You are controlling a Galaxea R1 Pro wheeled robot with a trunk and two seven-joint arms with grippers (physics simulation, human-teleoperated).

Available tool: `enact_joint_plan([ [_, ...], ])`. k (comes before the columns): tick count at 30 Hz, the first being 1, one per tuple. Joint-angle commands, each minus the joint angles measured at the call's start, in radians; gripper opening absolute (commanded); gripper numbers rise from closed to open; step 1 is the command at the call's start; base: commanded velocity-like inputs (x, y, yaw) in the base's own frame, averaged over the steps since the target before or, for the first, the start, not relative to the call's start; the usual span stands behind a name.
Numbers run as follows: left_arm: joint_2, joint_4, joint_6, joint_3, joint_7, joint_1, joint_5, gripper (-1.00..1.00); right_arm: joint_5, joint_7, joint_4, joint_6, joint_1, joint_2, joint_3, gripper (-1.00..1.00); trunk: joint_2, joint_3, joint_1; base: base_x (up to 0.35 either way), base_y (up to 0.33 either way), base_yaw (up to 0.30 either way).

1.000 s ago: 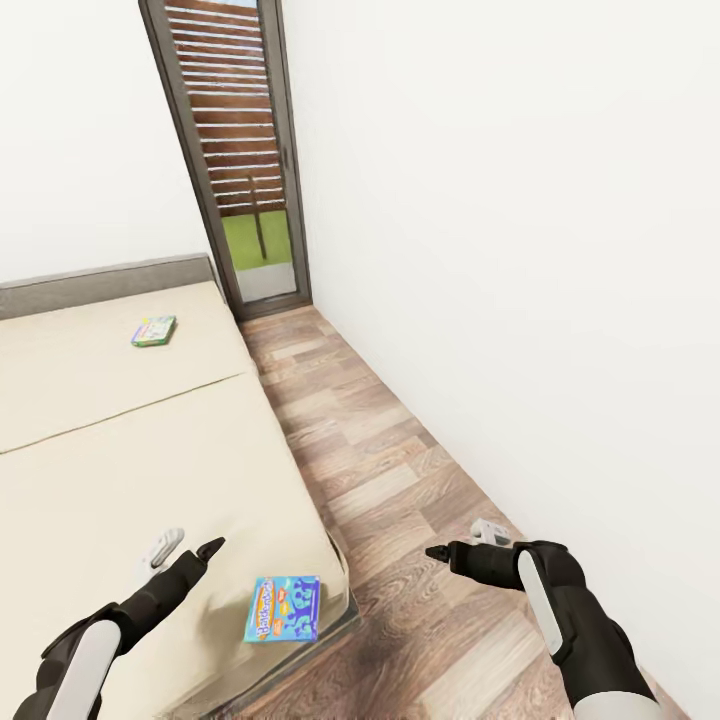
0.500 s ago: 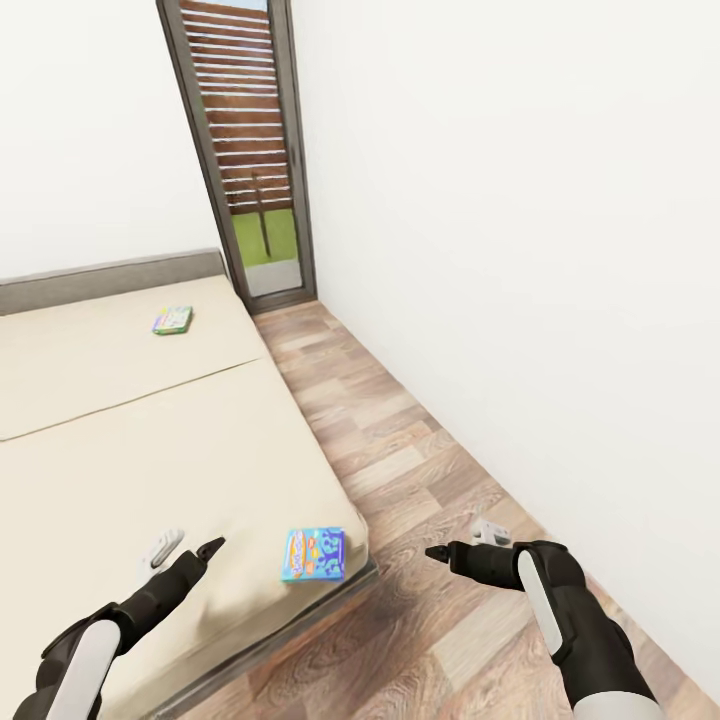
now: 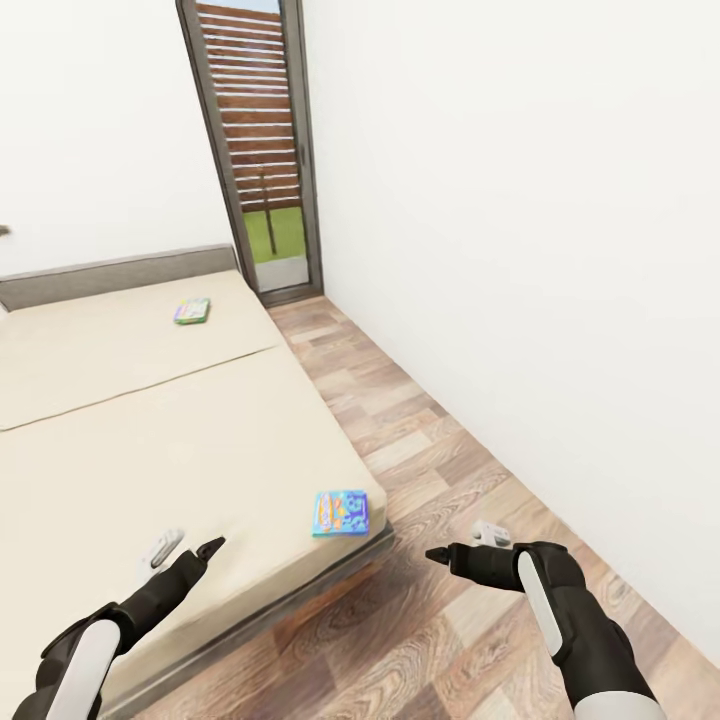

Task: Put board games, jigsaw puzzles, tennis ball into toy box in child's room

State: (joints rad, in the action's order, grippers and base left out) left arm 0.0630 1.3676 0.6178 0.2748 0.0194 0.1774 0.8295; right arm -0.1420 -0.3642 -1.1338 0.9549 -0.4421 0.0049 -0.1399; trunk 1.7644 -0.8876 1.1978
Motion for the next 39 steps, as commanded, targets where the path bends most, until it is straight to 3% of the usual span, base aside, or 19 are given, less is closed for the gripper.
enact_joint_plan([
  [1,0.000,0.001,0.006,0.002,0.002,0.001,0.007,1.00,-0.004,-0.001,0.000,0.005,-0.001,0.000,-0.002,1.00,0.000,-0.001,0.000,-0.115,0.082,0.000],
  [7,-0.004,0.009,0.017,0.003,0.002,0.001,0.024,1.00,-0.005,-0.001,0.003,0.006,-0.001,0.001,-0.006,1.00,0.000,-0.001,0.000,-0.068,0.049,0.000],
  [11,-0.003,0.025,0.047,-0.002,0.006,0.001,0.077,1.00,-0.016,-0.009,0.005,0.009,-0.007,0.004,-0.010,1.00,0.000,-0.001,0.000,-0.032,0.023,0.000],
  [12,-0.003,0.025,0.047,-0.002,0.006,0.001,0.077,1.00,-0.016,-0.009,0.005,0.009,-0.007,0.004,-0.010,1.00,0.000,-0.001,0.000,-0.024,0.017,0.000],
  [14,0.000,0.054,0.067,-0.010,0.013,0.000,0.098,1.00,-0.047,-0.030,0.010,0.010,-0.011,0.005,-0.012,1.00,0.000,-0.001,0.000,-0.017,0.012,0.000],
  [17,0.002,0.072,0.076,-0.016,0.014,0.000,0.098,1.00,-0.073,-0.048,0.015,0.010,-0.012,0.005,-0.013,1.00,0.000,-0.001,0.000,-0.013,0.009,0.000],
  [19,0.005,0.099,0.090,-0.025,0.013,-0.001,0.088,1.00,-0.138,-0.089,0.030,0.008,-0.014,0.005,-0.014,1.00,0.000,-0.001,0.000,-0.009,0.006,0.000],
  [20,0.005,0.099,0.090,-0.025,0.013,-0.001,0.088,1.00,-0.138,-0.089,0.030,0.008,-0.014,0.005,-0.014,1.00,0.000,-0.001,0.000,-0.008,0.006,0.000],
  [22,0.006,0.117,0.105,-0.032,0.010,-0.001,0.081,1.00,-0.210,-0.126,0.050,0.004,-0.019,0.004,-0.014,1.00,0.000,-0.001,0.000,-0.006,0.004,0.000],
  [25,0.005,0.124,0.115,-0.035,0.008,0.001,0.079,1.00,-0.243,-0.139,0.061,0.002,-0.025,0.004,-0.014,1.00,0.000,-0.001,0.000,-0.004,0.003,0.000],
  [27,0.003,0.139,0.140,-0.038,0.007,0.004,0.079,1.00,-0.296,-0.158,0.089,0.000,-0.045,0.002,-0.015,1.00,0.000,-0.001,0.000,-0.003,0.002,0.000],
  [35,-0.001,0.157,0.192,-0.041,0.008,0.030,0.104,1.00,-0.354,-0.181,0.177,-0.012,-0.099,-0.001,-0.018,1.00,0.000,-0.001,0.000,-0.002,0.001,0.000],
  [39,-0.001,0.163,0.219,-0.044,0.012,0.061,0.141,1.00,-0.380,-0.195,0.239,-0.045,-0.137,0.002,-0.018,1.00,0.000,-0.001,0.000,0.000,0.000,0.000],
])
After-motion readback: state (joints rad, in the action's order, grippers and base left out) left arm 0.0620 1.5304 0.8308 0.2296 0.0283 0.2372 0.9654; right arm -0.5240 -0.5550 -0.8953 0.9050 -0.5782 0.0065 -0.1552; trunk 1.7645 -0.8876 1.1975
